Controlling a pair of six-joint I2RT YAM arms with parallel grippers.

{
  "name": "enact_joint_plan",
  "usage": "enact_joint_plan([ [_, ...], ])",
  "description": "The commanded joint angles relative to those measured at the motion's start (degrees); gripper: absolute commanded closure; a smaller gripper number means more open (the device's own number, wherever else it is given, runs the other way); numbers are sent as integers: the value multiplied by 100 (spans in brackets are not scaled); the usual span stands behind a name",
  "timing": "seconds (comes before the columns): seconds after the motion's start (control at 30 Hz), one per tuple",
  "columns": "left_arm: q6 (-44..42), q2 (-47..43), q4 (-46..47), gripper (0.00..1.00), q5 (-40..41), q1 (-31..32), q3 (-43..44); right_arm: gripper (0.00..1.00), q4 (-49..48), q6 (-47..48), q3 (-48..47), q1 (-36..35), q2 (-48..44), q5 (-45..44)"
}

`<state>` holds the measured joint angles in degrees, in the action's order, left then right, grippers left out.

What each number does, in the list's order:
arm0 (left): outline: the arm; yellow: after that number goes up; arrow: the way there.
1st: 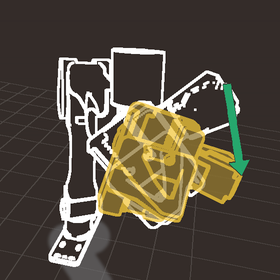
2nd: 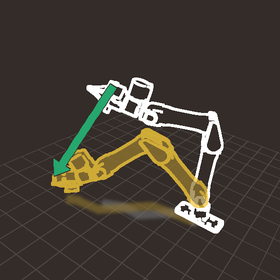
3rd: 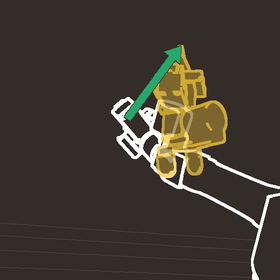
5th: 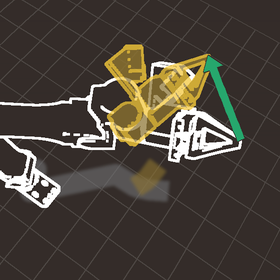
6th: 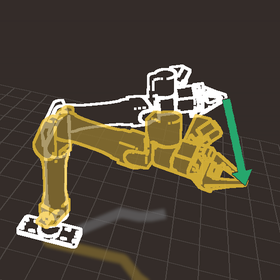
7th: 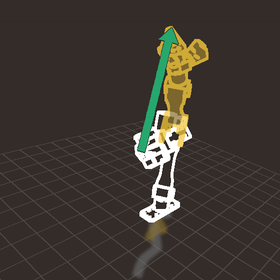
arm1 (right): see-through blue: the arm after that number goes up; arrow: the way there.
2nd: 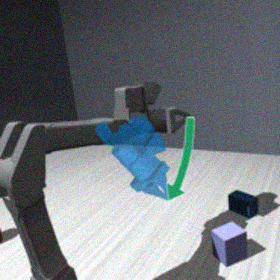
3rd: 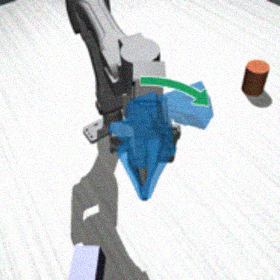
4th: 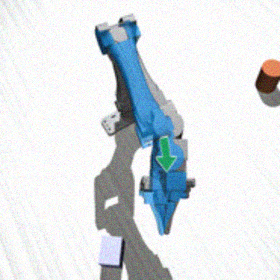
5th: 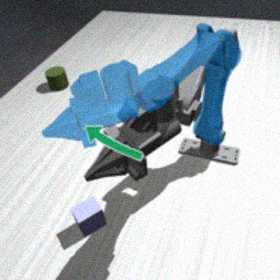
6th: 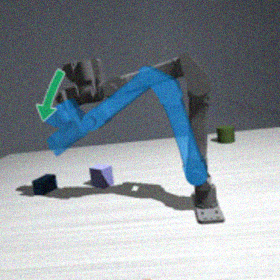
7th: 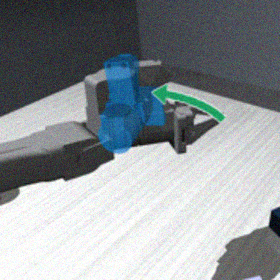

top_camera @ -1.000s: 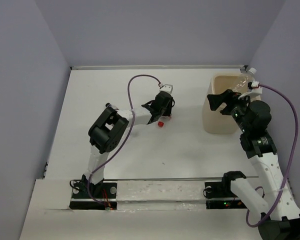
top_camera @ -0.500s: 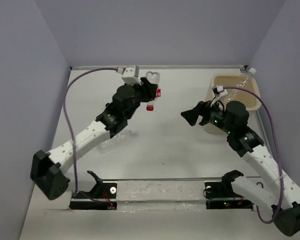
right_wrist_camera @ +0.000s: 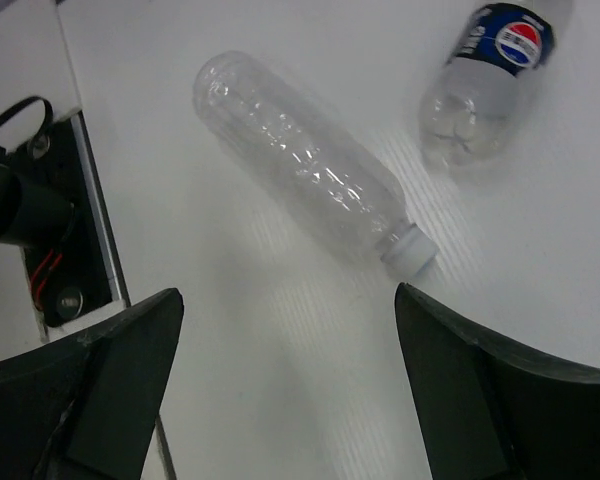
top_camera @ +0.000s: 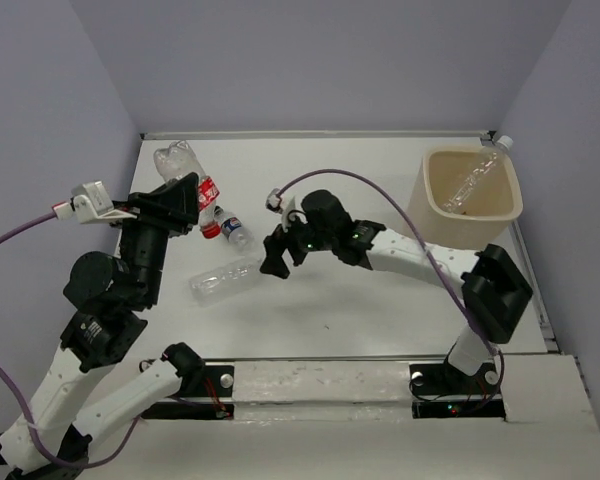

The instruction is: Put the plastic bottles in the bin

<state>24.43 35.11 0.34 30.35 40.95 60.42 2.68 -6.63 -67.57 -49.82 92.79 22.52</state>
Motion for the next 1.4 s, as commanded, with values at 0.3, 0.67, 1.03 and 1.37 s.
enact_joint_plan([
  [0.3, -526, -664, -772, 70, 507, -26, 154, 3, 1936, 2702, -3832, -1002, 2997, 701],
  [0.67, -834, -883, -825, 70, 630, -26, 198, 0, 2369, 3229, -5257, -1302, 4580, -221],
  [1.03, -571, -472, -597, 70, -27, -26, 400, 64, -265, 2344, -2545, -1530, 2635, -721],
  [1.37, -17, 1013, 886, 70, -2152, -17, 1050, 79, -1551, 2105, -21, -706, -716, -2786],
])
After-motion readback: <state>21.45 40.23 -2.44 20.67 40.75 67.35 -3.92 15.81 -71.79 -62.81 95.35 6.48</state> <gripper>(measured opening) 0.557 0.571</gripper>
